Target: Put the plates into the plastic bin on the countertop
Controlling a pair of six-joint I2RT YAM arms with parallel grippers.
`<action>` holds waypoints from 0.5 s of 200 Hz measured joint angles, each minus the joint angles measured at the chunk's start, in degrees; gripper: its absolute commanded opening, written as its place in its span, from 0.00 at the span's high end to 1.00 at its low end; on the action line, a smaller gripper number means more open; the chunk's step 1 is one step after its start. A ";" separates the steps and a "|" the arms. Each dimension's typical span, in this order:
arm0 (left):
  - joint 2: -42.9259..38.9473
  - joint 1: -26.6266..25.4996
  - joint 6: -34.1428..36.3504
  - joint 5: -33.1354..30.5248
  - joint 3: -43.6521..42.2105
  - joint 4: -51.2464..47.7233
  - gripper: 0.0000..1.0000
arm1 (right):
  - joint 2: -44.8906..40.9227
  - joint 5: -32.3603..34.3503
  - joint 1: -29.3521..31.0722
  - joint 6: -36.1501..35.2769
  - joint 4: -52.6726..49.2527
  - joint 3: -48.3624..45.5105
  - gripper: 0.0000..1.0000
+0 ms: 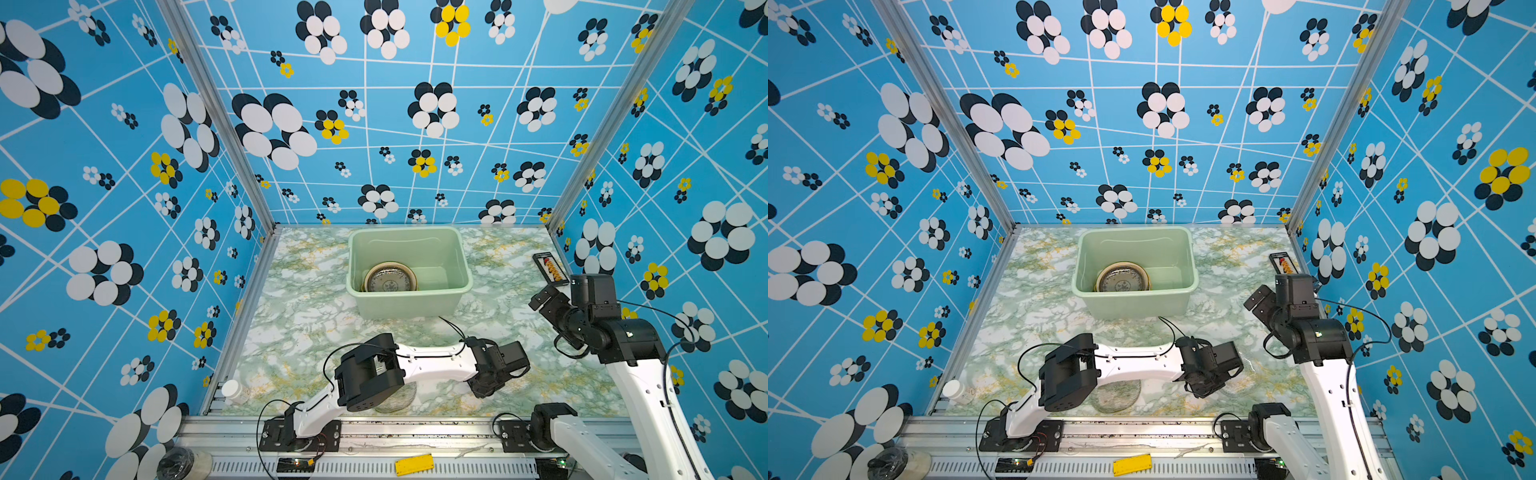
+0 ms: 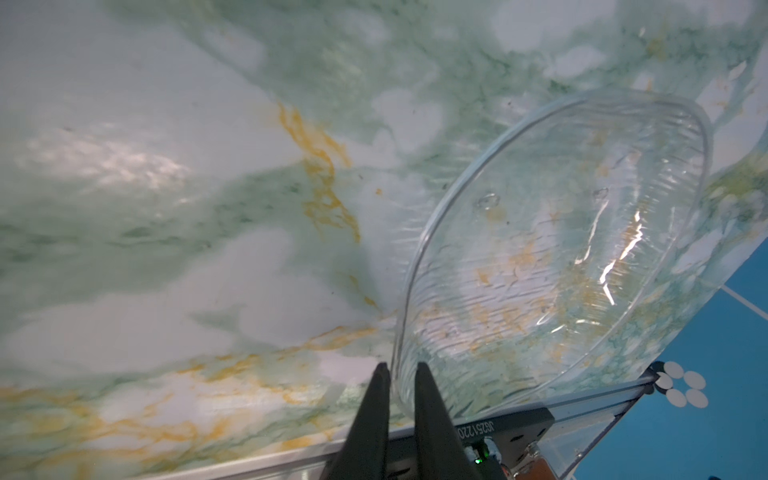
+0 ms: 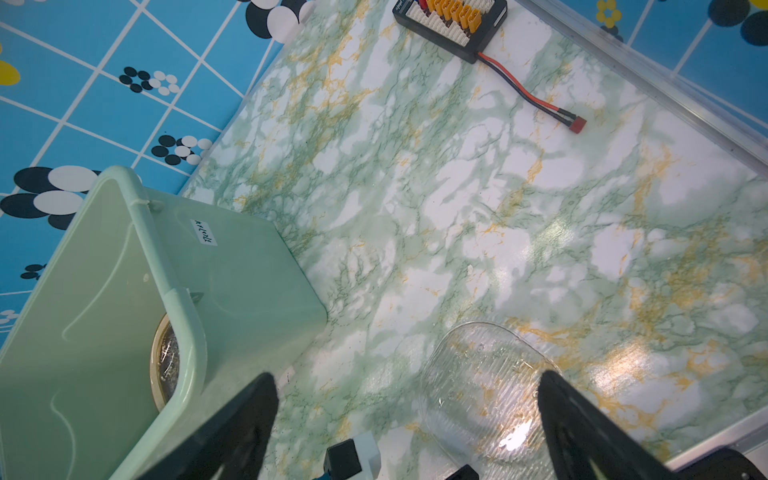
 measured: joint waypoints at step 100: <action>-4.26 2.54 1.92 -0.50 -7.85 -2.89 0.97 | -0.74 0.00 0.00 0.11 0.94 -0.09 0.01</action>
